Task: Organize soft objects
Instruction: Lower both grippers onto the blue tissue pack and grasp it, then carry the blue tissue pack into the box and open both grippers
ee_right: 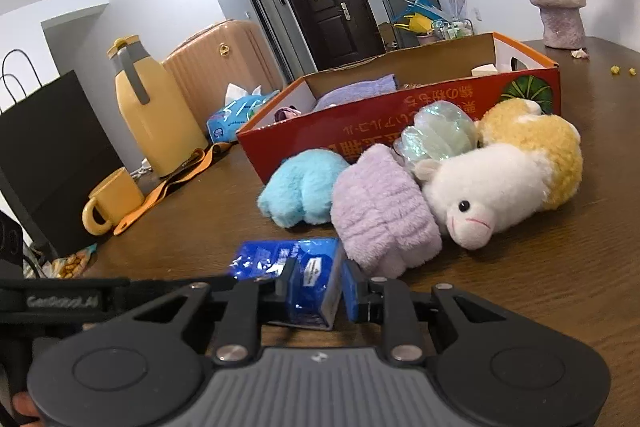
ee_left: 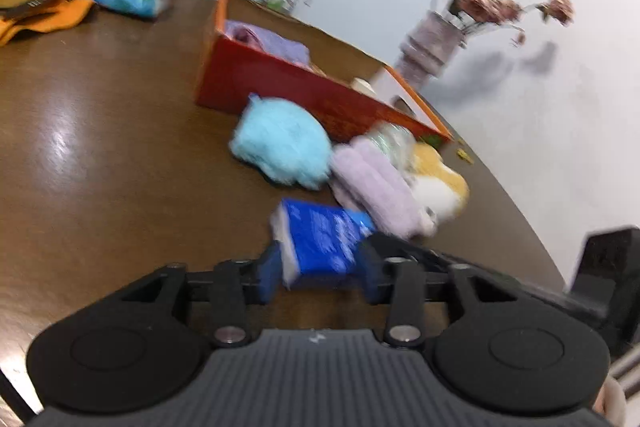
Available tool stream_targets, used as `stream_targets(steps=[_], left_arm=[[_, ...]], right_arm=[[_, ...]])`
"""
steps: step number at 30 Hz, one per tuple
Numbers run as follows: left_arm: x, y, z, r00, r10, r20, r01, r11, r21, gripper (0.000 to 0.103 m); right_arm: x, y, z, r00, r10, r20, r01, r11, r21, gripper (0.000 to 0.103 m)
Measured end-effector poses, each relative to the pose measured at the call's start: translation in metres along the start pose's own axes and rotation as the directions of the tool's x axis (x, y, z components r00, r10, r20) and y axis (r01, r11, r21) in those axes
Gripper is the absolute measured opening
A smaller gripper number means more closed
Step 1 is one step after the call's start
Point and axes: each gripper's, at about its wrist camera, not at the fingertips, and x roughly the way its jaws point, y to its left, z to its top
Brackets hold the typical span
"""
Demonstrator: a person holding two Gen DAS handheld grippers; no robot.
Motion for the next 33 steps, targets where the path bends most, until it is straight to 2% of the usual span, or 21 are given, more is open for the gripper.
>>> stream_targets(steps=[2, 4, 5, 8, 12, 15, 19, 21, 24, 27, 30, 33], left_arm=[[0.004, 0.004, 0.005, 1.000, 0.018, 0.018, -0.018, 0.999, -0.026, 0.052], [0.009, 0.006, 0.005, 1.000, -0.009, 0.015, 0.009, 0.999, -0.036, 0.043], [0.013, 0.005, 0.003, 1.000, -0.015, -0.005, 0.015, 0.999, -0.033, 0.033], [0.006, -0.002, -0.011, 1.000, 0.002, 0.002, -0.002, 1.000, -0.001, 0.028], [-0.012, -0.009, -0.032, 1.000, -0.018, -0.008, 0.018, 1.000, 0.006, 0.026], [-0.019, -0.017, -0.044, 1.000, -0.025, -0.012, 0.025, 1.000, 0.013, 0.026], [-0.019, -0.029, -0.046, 1.000, -0.020, -0.009, 0.020, 0.998, 0.052, 0.026], [-0.022, -0.036, -0.039, 0.999, -0.045, 0.018, 0.044, 0.996, 0.074, 0.025], [-0.027, -0.045, -0.011, 0.990, -0.126, 0.069, 0.118, 0.988, 0.102, 0.025], [-0.024, -0.053, 0.046, 0.978, -0.157, 0.137, 0.135, 0.978, 0.158, 0.025], [-0.002, -0.057, 0.109, 0.979, -0.104, 0.173, 0.066, 0.975, 0.210, 0.025], [0.042, -0.040, 0.167, 0.990, -0.028, 0.139, 0.003, 0.984, 0.177, 0.025]], right_arm=[[0.003, -0.002, 0.003, 1.000, 0.019, -0.009, -0.019, 1.000, 0.022, 0.025], [0.009, -0.003, 0.003, 1.000, 0.026, -0.016, -0.025, 0.999, 0.027, 0.026], [0.011, -0.005, 0.003, 0.999, 0.030, -0.014, -0.029, 0.999, 0.045, 0.026], [0.007, -0.005, 0.000, 1.000, 0.024, -0.017, -0.023, 0.998, 0.066, 0.023], [-0.015, 0.003, -0.016, 1.000, 0.016, -0.020, -0.016, 1.000, 0.014, 0.023], [-0.034, 0.003, -0.029, 1.000, 0.019, -0.017, -0.018, 1.000, 0.023, 0.023], [-0.048, 0.001, -0.036, 1.000, 0.008, -0.005, -0.008, 0.999, 0.036, 0.023], [-0.056, -0.001, -0.030, 1.000, 0.009, 0.025, -0.010, 0.999, 0.040, 0.023], [-0.070, -0.002, -0.009, 0.992, 0.024, 0.124, -0.028, 0.999, 0.029, 0.023], [-0.066, -0.002, 0.040, 0.977, 0.058, 0.204, -0.053, 0.998, -0.027, 0.023], [-0.035, -0.003, 0.099, 0.973, 0.084, 0.214, -0.076, 0.996, -0.044, 0.023], [0.022, -0.010, 0.157, 0.982, 0.082, 0.168, -0.082, 0.997, -0.007, 0.023]])
